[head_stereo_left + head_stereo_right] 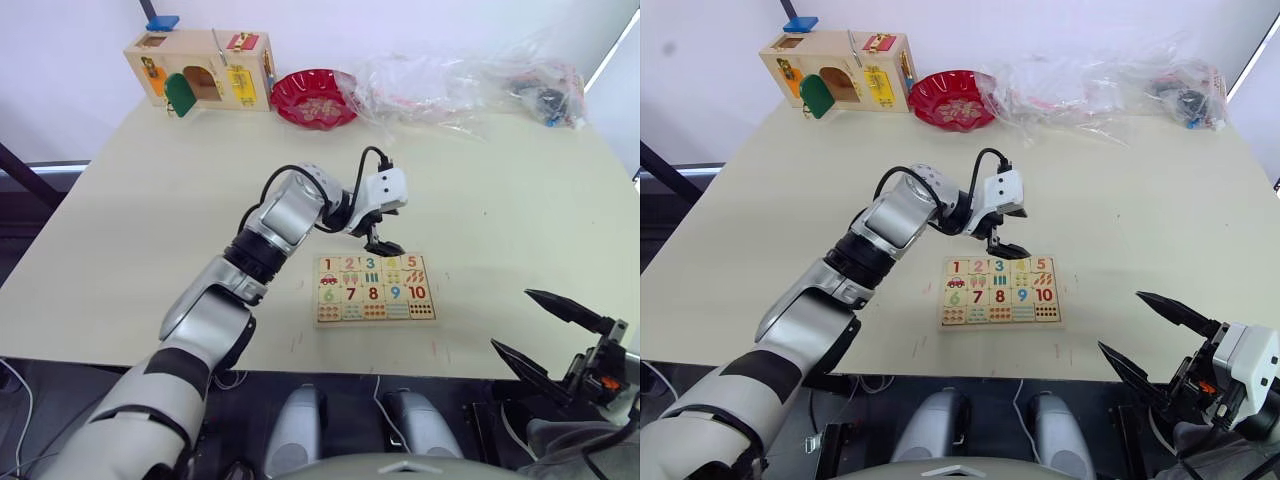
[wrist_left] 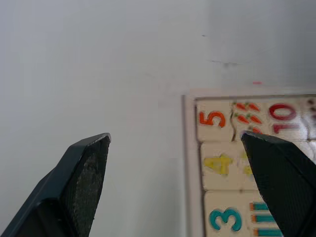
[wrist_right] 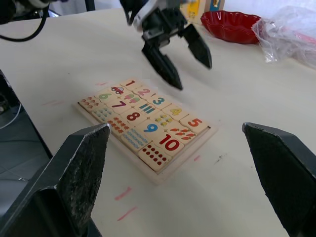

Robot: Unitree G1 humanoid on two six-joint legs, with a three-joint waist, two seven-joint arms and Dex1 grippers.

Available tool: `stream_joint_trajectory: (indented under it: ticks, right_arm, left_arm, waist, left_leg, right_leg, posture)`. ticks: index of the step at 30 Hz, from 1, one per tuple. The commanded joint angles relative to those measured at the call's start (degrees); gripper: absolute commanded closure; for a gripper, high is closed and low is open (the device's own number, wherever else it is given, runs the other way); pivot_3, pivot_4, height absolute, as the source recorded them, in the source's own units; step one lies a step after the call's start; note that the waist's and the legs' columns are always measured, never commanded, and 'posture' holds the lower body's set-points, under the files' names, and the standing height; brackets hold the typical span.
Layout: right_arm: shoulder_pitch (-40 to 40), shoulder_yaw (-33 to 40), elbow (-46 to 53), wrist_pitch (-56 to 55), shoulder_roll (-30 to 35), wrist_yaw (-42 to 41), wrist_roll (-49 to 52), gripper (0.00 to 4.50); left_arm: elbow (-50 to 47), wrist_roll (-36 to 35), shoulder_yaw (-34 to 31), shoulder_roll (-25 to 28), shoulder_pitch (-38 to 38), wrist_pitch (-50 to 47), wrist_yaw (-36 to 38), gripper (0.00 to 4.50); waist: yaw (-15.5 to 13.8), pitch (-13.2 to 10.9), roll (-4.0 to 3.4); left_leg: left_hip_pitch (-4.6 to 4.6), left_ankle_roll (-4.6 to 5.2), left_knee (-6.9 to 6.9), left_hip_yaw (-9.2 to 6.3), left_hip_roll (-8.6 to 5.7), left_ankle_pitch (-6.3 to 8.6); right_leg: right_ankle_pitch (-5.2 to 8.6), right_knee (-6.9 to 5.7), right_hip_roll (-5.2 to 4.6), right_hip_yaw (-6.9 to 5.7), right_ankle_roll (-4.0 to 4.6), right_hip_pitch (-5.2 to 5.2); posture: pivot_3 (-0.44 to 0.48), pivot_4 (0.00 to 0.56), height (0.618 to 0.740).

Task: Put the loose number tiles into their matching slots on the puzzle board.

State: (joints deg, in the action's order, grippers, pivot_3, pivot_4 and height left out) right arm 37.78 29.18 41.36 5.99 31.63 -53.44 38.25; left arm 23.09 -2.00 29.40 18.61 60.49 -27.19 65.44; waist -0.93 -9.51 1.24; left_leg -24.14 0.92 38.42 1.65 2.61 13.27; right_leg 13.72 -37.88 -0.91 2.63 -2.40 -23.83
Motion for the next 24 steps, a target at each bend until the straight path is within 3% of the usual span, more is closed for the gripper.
stream_joint_trajectory:
  ticks: [1,4,9,24]
  right_arm:
    - [-0.40,0.96,0.30,-0.23,0.82,-0.22,0.95,0.00]
    - [-0.53,0.88,0.32,-0.04,1.10,-0.24,1.01,0.00]
    - [-0.40,0.81,0.72,0.25,1.28,-0.07,1.20,0.00]
    - [0.14,0.29,1.64,0.26,0.84,0.87,0.75,0.00]
  left_arm:
    - [2.15,0.22,-1.82,-1.72,-0.62,6.85,0.09,0.76]
    - [5.99,1.53,-2.05,-3.19,-0.42,9.69,-1.33,1.99]
    - [11.04,3.38,-2.37,-5.11,0.06,12.75,-2.42,4.48]
    - [13.84,7.94,-1.38,-7.14,-1.41,16.82,-1.24,4.48]
  waist:
    - [0.12,0.00,0.00]
    - [0.23,0.01,-0.01]
    - [0.23,0.01,-0.01]
    - [0.20,0.01,-0.01]
  left_leg:
    - [0.01,0.00,0.00,0.00,-0.02,0.00]
    - [0.03,0.00,-0.02,-0.05,-0.02,0.00]
    - [0.04,0.00,-0.01,-0.12,-0.03,0.00]
    - [-0.01,0.00,-0.01,-0.19,-0.07,0.00]
  right_leg:
    - [0.01,-0.01,0.00,0.01,-0.02,0.01]
    - [0.01,-0.03,0.04,0.01,-0.02,0.01]
    - [0.01,-0.05,0.05,-0.01,-0.02,0.02]
    - [0.01,-0.04,0.04,-0.05,-0.02,0.02]
  posture:
    - [0.000,0.150,0.740]
    - [0.000,0.150,0.740]
    - [0.000,0.150,0.740]
    - [0.000,0.150,0.740]
